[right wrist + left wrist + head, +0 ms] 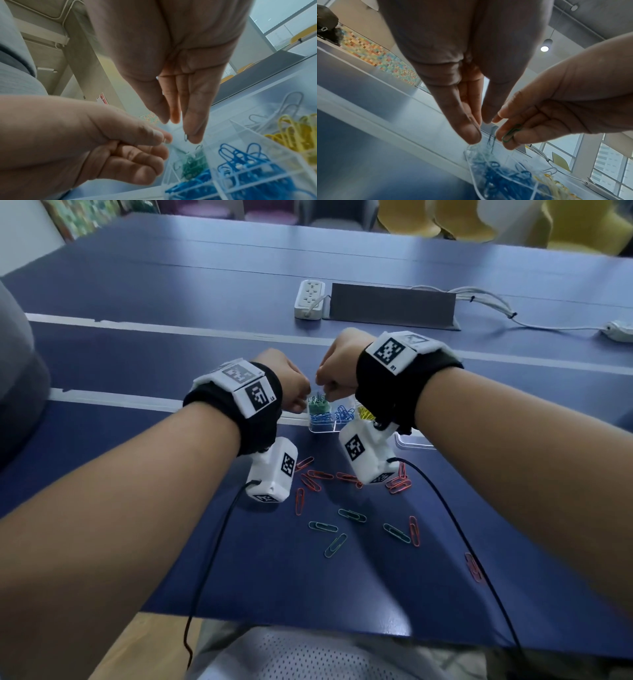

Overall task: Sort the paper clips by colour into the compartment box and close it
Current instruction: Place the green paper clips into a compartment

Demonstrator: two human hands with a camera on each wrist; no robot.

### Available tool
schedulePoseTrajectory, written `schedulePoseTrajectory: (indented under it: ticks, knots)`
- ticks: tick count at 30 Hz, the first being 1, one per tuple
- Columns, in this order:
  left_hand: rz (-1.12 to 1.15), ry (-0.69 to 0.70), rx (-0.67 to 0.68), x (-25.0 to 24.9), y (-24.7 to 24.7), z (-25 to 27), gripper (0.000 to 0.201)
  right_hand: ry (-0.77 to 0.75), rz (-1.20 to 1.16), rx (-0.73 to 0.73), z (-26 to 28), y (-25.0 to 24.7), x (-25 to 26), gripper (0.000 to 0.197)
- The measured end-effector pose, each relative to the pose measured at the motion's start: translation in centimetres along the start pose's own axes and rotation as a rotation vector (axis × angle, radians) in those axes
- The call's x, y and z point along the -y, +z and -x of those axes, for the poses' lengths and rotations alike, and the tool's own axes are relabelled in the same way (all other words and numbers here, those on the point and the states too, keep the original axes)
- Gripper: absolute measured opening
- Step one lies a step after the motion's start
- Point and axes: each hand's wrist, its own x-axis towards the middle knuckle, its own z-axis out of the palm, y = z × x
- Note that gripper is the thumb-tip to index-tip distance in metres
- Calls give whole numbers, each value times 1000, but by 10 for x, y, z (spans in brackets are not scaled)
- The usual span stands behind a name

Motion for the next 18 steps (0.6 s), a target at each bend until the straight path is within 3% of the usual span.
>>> schedulePoseTrajectory:
  ticks: [4, 7, 11, 16, 18]
  knots:
    - [24, 19, 48, 2, 1, 6, 30, -4, 27, -28, 1, 1, 3, 19]
    - [-33, 52, 46, 6, -1, 6, 25, -33, 54, -21, -1, 3, 1, 26]
    - [-116, 91, -9, 9, -1, 9, 26, -72, -261, 46, 0, 3, -3, 36]
    - [-500, 194, -44, 12, 2, 18, 35, -71, -353, 103, 4, 9, -6, 39]
    - [-554, 254, -79, 14, 1, 22, 35, -73, -348, 92, 8, 7, -9, 39]
